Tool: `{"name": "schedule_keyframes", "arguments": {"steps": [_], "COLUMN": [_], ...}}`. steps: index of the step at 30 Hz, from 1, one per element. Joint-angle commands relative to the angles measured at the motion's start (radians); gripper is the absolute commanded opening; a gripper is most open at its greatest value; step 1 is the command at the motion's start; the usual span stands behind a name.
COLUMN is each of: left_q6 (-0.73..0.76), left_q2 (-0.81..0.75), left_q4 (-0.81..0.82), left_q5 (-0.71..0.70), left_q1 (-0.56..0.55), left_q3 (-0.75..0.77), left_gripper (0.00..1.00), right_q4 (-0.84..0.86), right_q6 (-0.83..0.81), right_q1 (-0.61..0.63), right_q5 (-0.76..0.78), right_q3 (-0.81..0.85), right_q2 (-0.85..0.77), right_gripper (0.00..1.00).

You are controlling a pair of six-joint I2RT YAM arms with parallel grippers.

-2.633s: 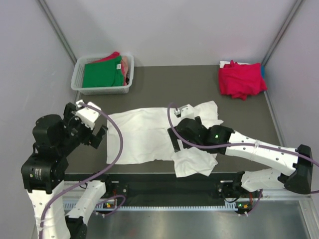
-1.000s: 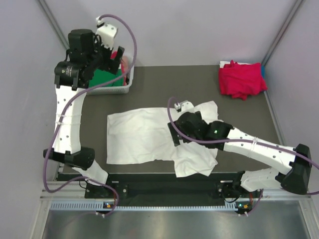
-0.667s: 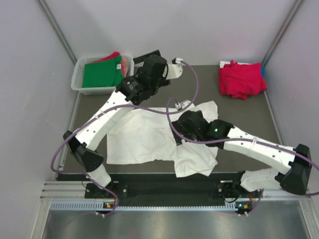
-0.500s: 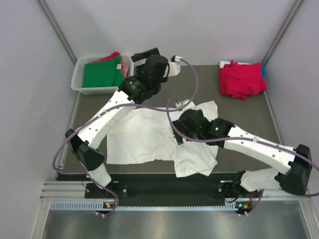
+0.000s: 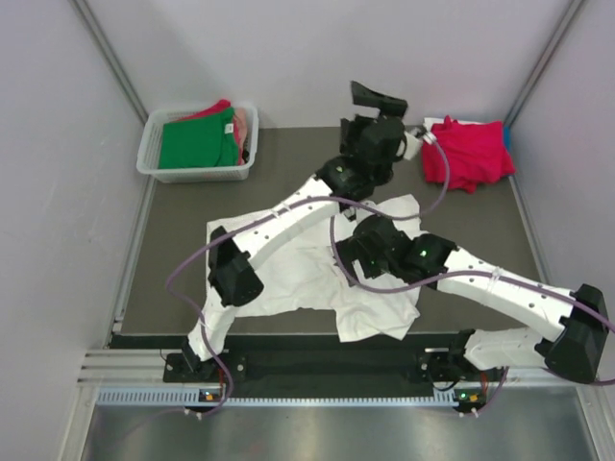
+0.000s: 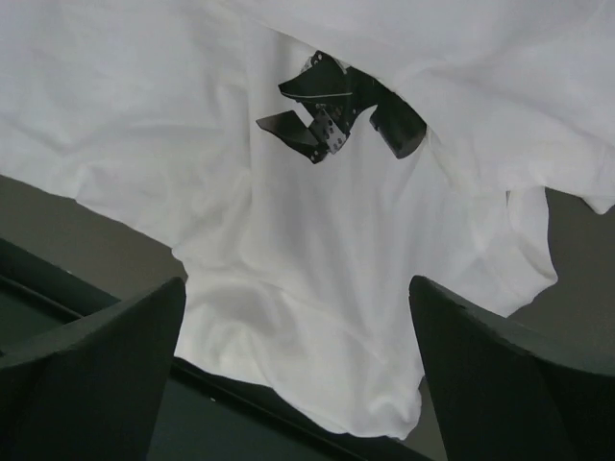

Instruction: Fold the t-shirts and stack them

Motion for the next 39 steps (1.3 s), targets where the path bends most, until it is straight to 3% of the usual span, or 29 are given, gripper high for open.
{"name": "schedule_keyframes", "arguments": {"steps": [1, 6, 8, 13, 39], "left_q6": [0.424, 0.661, 0.712, 0.683, 0.704], "left_q2": [0.045, 0.266, 0.292, 0.319, 0.409], "left_q4": [0.398, 0.55, 0.569, 0.562, 0.601], "left_q5": [-0.055, -0.09, -0.069, -0.062, 0.025], "left_q1": [-0.153, -0.236, -0.26, -0.295, -0.346], "left_q3": [-0.079, 0.154, 0.162, 0.119, 0.084], "left_gripper": [0.98, 0.98, 0.98, 0.98, 0.98], "right_q4": [0.1, 0.107, 0.108, 0.117, 0.059], "right_q6": [-0.023, -0.001, -0.004, -0.004, 0.067], "right_q1": [0.001, -0.001, -0.002, -0.002, -0.002], "right_q5": [-0.072, -0.029, -0.023, -0.003, 0.046], "right_q3": [-0.016, -0.039, -0.057, -0.102, -0.134], "right_q2": [-0.108, -0.195, -0.241, -0.355, -0.456], "right_gripper": [1.0, 1.0, 1.0, 1.0, 1.0]}}
